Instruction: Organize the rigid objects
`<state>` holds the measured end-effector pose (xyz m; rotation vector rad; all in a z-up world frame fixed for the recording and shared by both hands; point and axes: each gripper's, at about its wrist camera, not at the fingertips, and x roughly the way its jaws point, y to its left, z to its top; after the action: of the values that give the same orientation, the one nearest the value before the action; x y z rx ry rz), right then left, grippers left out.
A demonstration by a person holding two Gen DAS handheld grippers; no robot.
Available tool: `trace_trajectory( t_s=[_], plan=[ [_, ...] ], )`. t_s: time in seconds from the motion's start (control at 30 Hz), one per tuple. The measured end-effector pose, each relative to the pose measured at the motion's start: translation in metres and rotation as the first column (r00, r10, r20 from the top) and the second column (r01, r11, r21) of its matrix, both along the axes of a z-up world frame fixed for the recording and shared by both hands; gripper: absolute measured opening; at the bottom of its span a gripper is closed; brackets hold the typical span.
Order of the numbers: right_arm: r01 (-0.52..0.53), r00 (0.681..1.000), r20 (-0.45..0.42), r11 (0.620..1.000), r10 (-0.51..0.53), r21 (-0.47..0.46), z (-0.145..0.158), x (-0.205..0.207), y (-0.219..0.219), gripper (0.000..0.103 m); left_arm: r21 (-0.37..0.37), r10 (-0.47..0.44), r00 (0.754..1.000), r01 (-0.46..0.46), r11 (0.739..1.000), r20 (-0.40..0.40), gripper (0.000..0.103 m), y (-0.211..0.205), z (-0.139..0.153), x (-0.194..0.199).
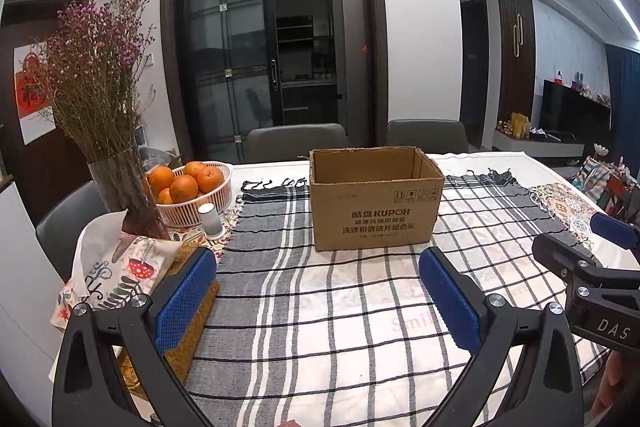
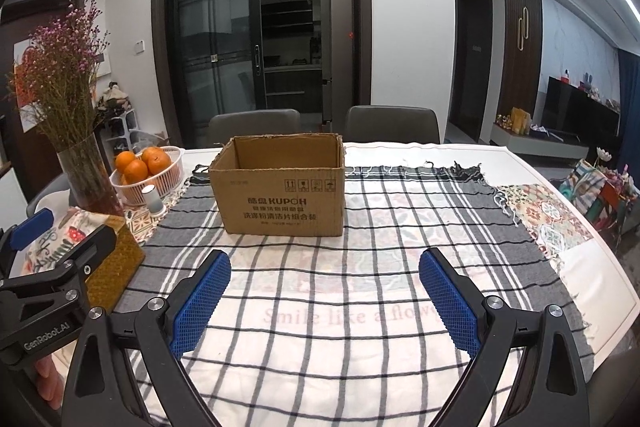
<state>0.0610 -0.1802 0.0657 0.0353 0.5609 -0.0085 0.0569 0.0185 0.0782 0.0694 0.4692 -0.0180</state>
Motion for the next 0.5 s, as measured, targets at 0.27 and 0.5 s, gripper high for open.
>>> trace_trajectory(
  t_s=[0.27, 0.5],
  plan=[
    [0.008, 1.0, 0.006, 1.0, -0.008, 0.003, 0.0007, -0.0006, -0.0014, 0.096, -0.003, -0.006, 1.0, 0.006, 1.0, 0.005, 0.103, -0.0009, 0.0, 0.0002],
    [0.005, 1.0, 0.007, 1.0, -0.005, 0.011, 0.0013, -0.0005, -0.0016, 0.096, -0.009, -0.012, 1.0, 0.012, 1.0, 0.006, 0.103, -0.0011, -0.0003, 0.0003]
  ],
)
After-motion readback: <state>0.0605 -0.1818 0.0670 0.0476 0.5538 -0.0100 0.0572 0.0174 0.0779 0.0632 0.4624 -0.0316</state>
